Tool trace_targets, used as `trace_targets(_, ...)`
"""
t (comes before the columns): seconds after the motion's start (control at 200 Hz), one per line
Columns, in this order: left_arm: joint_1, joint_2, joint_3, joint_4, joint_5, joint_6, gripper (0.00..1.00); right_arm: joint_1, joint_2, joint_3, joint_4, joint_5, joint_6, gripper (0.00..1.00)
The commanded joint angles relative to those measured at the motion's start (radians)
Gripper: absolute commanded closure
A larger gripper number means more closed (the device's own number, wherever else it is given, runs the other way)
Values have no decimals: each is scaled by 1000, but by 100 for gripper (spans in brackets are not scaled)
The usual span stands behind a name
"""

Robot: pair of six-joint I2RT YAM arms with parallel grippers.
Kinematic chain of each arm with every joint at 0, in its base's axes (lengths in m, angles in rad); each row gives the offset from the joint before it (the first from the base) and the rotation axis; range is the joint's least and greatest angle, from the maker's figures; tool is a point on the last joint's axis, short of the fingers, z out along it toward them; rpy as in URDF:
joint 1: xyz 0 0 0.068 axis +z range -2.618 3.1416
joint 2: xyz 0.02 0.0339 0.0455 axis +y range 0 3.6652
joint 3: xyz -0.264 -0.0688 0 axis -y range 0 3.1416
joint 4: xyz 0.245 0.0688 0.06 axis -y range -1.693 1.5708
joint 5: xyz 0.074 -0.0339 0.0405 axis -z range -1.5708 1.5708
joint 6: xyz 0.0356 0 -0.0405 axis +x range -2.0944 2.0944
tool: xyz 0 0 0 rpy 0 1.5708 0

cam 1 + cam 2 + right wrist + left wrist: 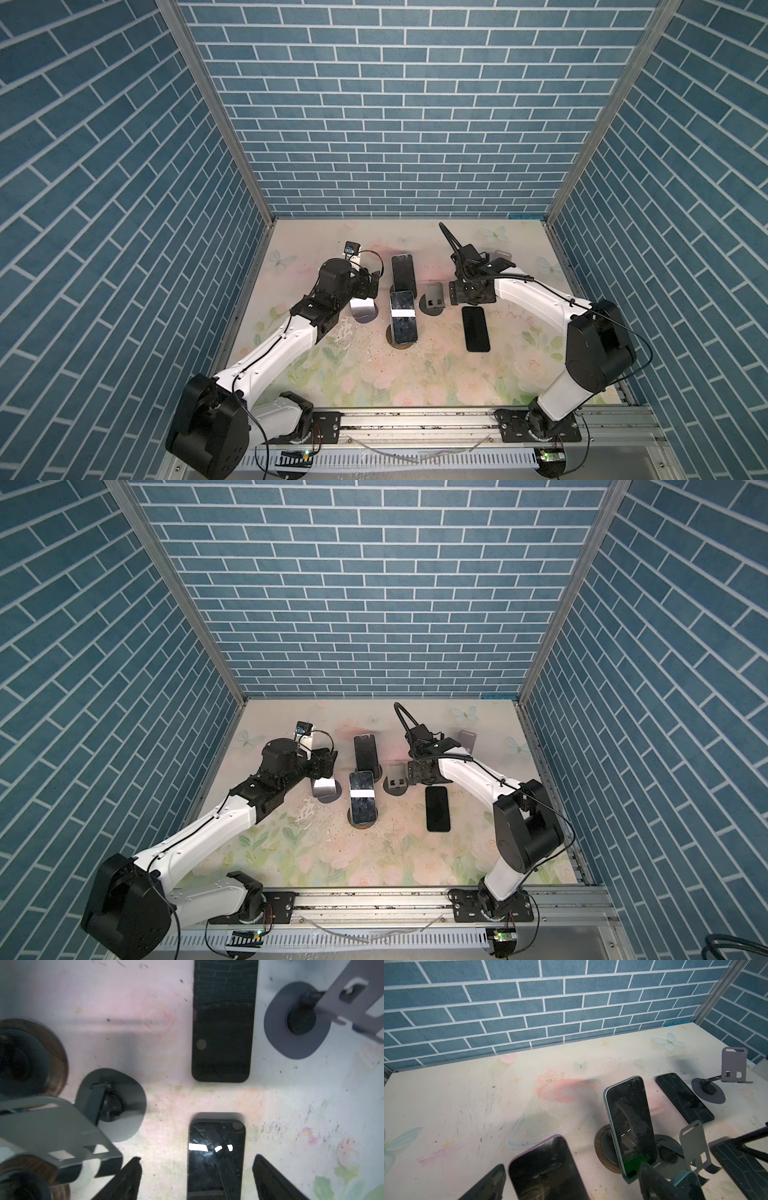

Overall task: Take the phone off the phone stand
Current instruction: 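Move the right gripper to the emptied grey stand and grasp its post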

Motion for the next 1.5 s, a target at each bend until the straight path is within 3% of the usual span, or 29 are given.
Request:
trace_targets(0.0, -4, 0, 4, 11, 1, 16, 0, 27, -25, 52, 58, 0, -32, 14)
trace_targets(0.505, -4, 4, 13, 6, 1, 24, 0, 89, 69, 129, 205, -112, -52, 10)
trace_targets(0.92, -4, 1, 7, 1, -10, 33, 0, 93, 157, 147, 194, -132, -48, 10)
trace_targets(1.496, -5, 5, 3, 1, -13, 30, 0, 104, 203, 126, 214, -121, -5, 31)
